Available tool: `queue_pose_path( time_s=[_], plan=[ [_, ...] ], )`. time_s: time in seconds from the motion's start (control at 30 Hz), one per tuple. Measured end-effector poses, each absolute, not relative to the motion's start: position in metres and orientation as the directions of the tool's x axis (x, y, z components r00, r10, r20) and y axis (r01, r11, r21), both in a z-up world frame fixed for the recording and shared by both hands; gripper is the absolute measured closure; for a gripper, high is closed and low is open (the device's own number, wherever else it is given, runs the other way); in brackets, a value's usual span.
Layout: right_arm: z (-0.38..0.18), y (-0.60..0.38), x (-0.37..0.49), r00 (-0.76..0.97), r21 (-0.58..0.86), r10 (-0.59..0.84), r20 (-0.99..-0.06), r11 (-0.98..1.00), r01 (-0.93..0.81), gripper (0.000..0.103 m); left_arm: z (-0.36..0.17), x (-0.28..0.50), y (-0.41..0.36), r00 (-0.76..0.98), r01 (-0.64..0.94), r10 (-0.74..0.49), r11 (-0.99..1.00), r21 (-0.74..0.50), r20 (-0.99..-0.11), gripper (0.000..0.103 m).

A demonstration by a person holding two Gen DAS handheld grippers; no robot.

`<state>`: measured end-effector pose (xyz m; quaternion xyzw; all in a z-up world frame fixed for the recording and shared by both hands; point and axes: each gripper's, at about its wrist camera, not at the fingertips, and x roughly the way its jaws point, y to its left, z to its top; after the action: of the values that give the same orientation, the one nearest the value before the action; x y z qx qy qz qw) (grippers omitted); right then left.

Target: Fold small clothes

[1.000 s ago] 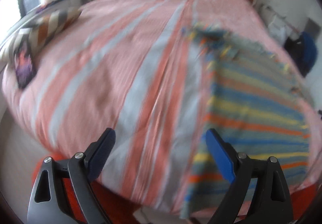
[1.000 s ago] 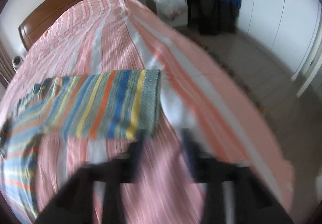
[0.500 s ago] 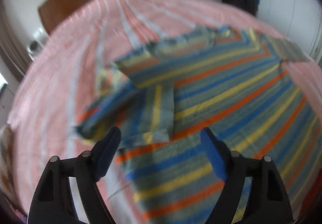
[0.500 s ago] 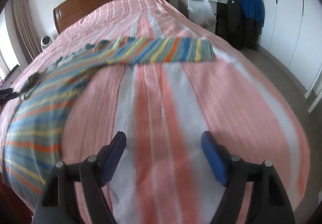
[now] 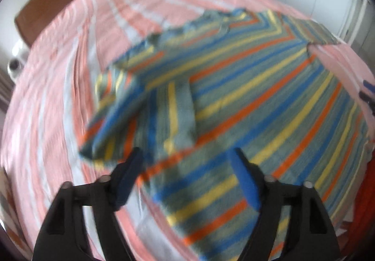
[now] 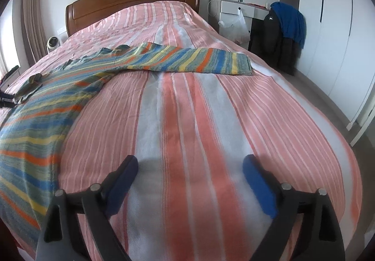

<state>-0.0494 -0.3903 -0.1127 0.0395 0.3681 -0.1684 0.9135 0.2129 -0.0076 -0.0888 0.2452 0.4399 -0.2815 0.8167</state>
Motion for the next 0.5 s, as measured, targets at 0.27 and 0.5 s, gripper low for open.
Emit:
queue_pose_path(
  time_s=[0.27, 0.5],
  plan=[
    [-0.112, -0.389, -0.055, 0.677, -0.051, -0.28, -0.681, 0.94, 0.337, 0.012, -0.122, 0.255, 0.001, 0.319, 0.622, -0.226, 0.783, 0.023, -0.921, 0.09],
    [-0.112, -0.389, -0.055, 0.681, -0.047, -0.276, -0.679, 0.941, 0.335, 0.011, -0.048, 0.268, 0.133, 0.578, 0.152, -0.336, 0.939, -0.307, -0.744, 0.098]
  ],
)
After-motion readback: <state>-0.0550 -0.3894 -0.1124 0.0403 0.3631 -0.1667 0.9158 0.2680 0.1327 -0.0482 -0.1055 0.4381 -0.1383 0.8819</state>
